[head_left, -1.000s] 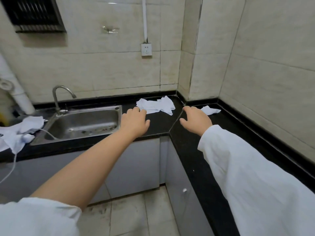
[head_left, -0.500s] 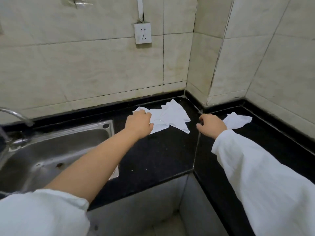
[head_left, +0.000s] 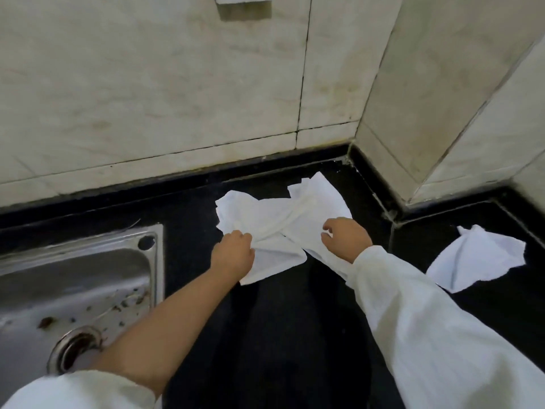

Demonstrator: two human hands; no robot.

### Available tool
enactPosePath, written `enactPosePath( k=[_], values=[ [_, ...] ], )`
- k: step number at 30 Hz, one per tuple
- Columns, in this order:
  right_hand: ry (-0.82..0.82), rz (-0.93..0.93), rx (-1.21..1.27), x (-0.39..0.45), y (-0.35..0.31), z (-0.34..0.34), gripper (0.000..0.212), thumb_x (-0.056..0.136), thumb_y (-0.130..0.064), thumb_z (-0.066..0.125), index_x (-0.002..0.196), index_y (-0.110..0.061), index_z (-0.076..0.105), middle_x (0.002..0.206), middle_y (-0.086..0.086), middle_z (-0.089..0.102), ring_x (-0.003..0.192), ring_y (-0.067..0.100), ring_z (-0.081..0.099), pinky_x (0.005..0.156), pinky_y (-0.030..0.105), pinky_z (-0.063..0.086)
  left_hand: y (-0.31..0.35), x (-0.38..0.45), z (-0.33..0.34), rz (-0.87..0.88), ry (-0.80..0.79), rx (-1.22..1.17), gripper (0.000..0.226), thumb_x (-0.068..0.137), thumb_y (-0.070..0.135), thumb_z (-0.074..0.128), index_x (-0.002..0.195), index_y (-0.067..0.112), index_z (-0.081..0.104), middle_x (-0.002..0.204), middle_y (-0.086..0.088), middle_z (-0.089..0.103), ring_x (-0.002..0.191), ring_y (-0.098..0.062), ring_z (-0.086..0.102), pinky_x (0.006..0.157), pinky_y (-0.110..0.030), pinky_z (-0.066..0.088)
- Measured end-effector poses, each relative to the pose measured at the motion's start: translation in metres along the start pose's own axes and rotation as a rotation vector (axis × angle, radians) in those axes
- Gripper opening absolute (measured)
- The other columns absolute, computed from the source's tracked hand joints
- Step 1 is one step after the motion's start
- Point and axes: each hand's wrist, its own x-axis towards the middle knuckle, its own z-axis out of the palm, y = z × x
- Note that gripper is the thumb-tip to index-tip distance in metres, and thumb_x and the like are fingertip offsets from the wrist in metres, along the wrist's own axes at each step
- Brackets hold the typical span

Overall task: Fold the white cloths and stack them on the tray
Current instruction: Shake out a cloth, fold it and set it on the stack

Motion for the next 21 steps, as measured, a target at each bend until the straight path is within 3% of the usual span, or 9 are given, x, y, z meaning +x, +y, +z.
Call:
enactPosePath(
  k=[4,7,11,16,21],
  values=[
    [-0.027,-0.07,-0.035,0.057,-0.012,0.024,0.033,0.096,-0.018,0.039,0.122,-0.008,0.056,0.122,0.012,0.059,0.115,0.028,0.054,0.097,0.035,0.043,-0.011,0.037,0.008,-0.041,-0.013,-0.023,0.034,0.098,0.021,0.036,0.128,0.011,0.048,0.127,-0.008,0.051,0.116,-0.025,0.049,0.088,-0.034,0.046],
    [0.059,-0.102,-0.084,0.088,-0.019,0.036,0.032,0.096,-0.015,0.036,0.122,-0.009,0.055,0.123,0.013,0.057,0.115,0.029,0.05,0.093,0.036,0.041,-0.017,0.055,0.011,-0.024,-0.02,0.022,0.038,0.098,0.022,0.037,0.134,0.017,0.044,0.126,-0.007,0.051,0.116,-0.025,0.048,0.09,-0.034,0.044],
    [0.133,0.035,-0.149,0.121,-0.017,0.034,0.03,0.091,-0.009,0.04,0.119,-0.006,0.052,0.124,0.014,0.051,0.118,0.032,0.042,0.095,0.039,0.036,-0.017,0.076,0.013,0.072,-0.001,0.124,0.042,0.098,0.03,0.039,0.139,0.022,0.036,0.125,-0.006,0.05,0.117,-0.024,0.046,0.094,-0.033,0.04],
    [0.073,0.08,-0.116,0.132,-0.01,0.036,0.025,0.091,-0.009,0.042,0.101,-0.003,0.064,0.115,0.016,0.057,0.117,0.033,0.041,0.099,0.039,0.032,-0.01,0.088,0.018,0.084,-0.117,0.22,0.036,0.096,0.034,0.043,0.123,0.012,0.051,0.12,-0.01,0.053,0.108,-0.026,0.054,0.088,-0.033,0.042],
    [0.139,0.002,-0.068,0.117,-0.011,0.022,0.027,0.094,-0.01,0.04,0.103,-0.002,0.064,0.11,0.017,0.062,0.109,0.034,0.052,0.088,0.036,0.039,-0.004,0.081,0.02,0.153,-0.118,0.339,0.023,0.094,0.005,0.04,0.109,0.005,0.057,0.115,-0.01,0.058,0.103,-0.026,0.058,0.076,-0.029,0.04]
  ],
)
